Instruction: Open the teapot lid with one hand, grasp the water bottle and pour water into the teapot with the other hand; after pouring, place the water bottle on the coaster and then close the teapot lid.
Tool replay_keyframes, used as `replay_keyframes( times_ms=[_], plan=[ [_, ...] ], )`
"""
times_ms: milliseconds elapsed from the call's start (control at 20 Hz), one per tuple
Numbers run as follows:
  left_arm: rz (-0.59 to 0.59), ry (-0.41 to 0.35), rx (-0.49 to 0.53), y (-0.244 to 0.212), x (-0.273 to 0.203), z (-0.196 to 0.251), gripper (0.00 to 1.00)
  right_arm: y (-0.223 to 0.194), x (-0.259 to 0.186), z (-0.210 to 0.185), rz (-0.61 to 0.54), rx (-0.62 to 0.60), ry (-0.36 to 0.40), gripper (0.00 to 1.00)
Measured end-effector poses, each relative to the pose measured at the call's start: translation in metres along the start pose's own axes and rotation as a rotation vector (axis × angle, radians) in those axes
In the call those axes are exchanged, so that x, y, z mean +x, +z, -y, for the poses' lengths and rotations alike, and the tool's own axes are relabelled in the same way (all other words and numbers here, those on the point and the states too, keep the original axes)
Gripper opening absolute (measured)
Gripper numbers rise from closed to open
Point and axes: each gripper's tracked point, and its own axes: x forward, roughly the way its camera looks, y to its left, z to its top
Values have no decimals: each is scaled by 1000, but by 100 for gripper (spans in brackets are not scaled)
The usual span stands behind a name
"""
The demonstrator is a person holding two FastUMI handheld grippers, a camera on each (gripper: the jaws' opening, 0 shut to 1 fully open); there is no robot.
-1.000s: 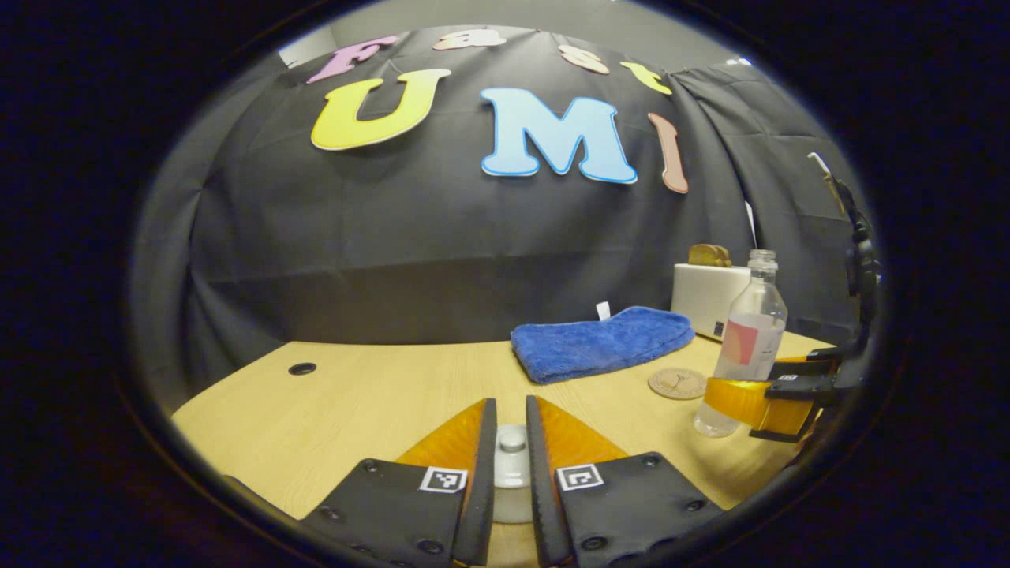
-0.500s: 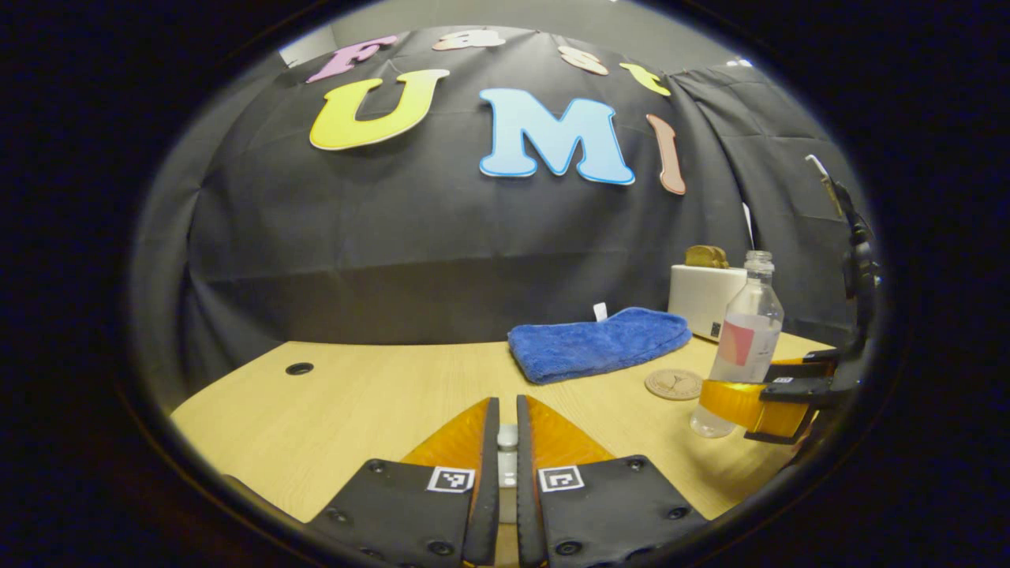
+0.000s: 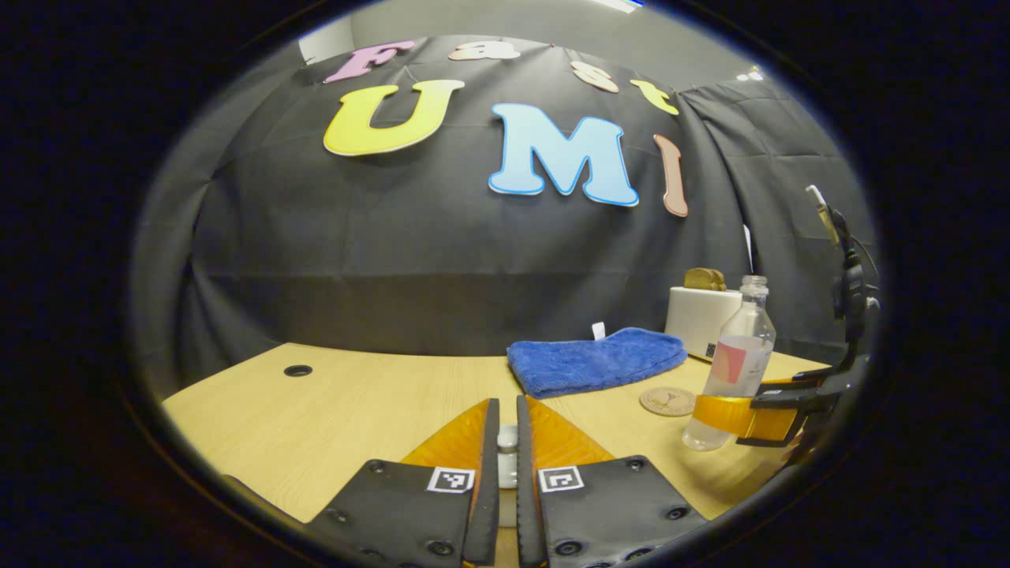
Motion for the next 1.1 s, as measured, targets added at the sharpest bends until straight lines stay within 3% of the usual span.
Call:
replay_keyframes(
  times_ms=[400, 1050, 1100],
  plan=[
    [97, 80, 5, 32, -21, -37, 16, 4, -2, -5, 25, -47, 0, 94],
    [-41, 184, -62, -10, -21, -116, 16, 12, -1, -3, 77, -124, -34, 95],
    [-48, 189, -58, -13, -20, -118, 16, 10, 0, -3, 78, -121, -33, 82]
  ],
)
